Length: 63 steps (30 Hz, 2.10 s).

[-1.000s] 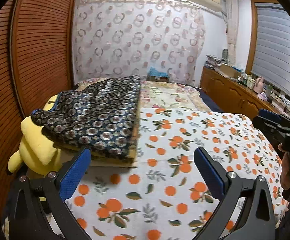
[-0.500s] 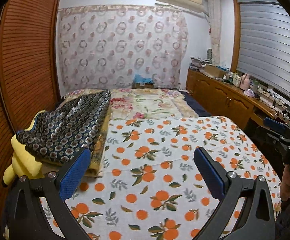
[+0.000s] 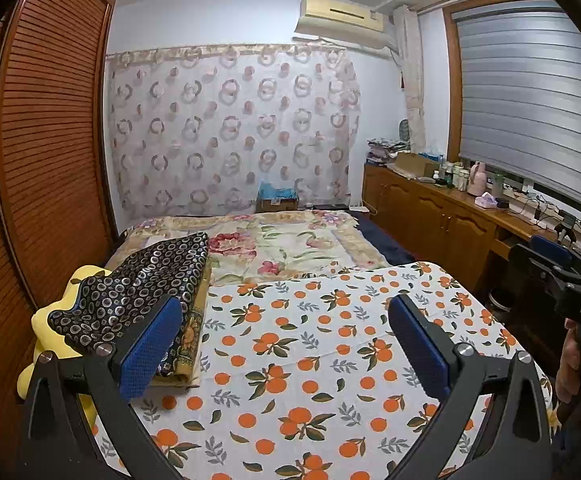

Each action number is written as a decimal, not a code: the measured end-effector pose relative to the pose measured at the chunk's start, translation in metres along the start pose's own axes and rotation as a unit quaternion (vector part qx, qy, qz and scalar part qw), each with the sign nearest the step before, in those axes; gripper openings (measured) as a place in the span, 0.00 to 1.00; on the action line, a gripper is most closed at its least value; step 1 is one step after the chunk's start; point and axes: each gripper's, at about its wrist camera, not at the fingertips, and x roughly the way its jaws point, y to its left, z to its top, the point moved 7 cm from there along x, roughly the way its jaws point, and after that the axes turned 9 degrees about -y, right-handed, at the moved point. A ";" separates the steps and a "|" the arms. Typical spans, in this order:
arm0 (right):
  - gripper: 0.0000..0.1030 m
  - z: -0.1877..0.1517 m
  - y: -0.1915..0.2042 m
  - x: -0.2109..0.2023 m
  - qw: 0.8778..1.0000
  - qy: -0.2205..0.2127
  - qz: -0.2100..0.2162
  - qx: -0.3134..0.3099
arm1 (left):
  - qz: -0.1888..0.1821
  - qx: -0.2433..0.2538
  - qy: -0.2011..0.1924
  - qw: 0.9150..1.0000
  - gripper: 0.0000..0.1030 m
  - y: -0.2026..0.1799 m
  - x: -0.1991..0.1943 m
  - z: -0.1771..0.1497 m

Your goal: Fold small clothes

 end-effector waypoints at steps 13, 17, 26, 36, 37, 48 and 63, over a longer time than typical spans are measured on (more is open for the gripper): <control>0.88 -0.009 0.002 0.003 1.000 -0.002 -0.005 -0.002 | 0.002 0.002 -0.001 1.000 1.00 -0.001 -0.001 0.000; 0.88 -0.008 -0.001 0.009 1.000 0.000 -0.006 -0.002 | 0.003 0.002 -0.001 1.000 1.00 0.000 -0.001 0.000; 0.88 -0.007 -0.003 0.010 1.000 0.000 -0.006 -0.002 | 0.002 0.001 -0.001 1.000 1.00 0.000 -0.001 0.000; 0.88 -0.007 -0.004 0.009 1.000 -0.002 -0.008 -0.003 | 0.008 -0.003 -0.004 1.000 1.00 0.003 -0.004 -0.004; 0.88 -0.006 -0.004 0.009 1.000 -0.002 -0.007 -0.003 | 0.009 -0.004 -0.005 1.000 1.00 0.004 -0.004 -0.004; 0.88 -0.007 -0.003 0.009 1.000 -0.003 -0.007 -0.004 | 0.009 -0.003 -0.004 1.000 1.00 0.005 -0.005 -0.004; 0.88 -0.007 -0.006 0.008 1.000 -0.003 -0.005 -0.005 | 0.010 -0.003 -0.004 1.000 1.00 0.006 -0.004 -0.004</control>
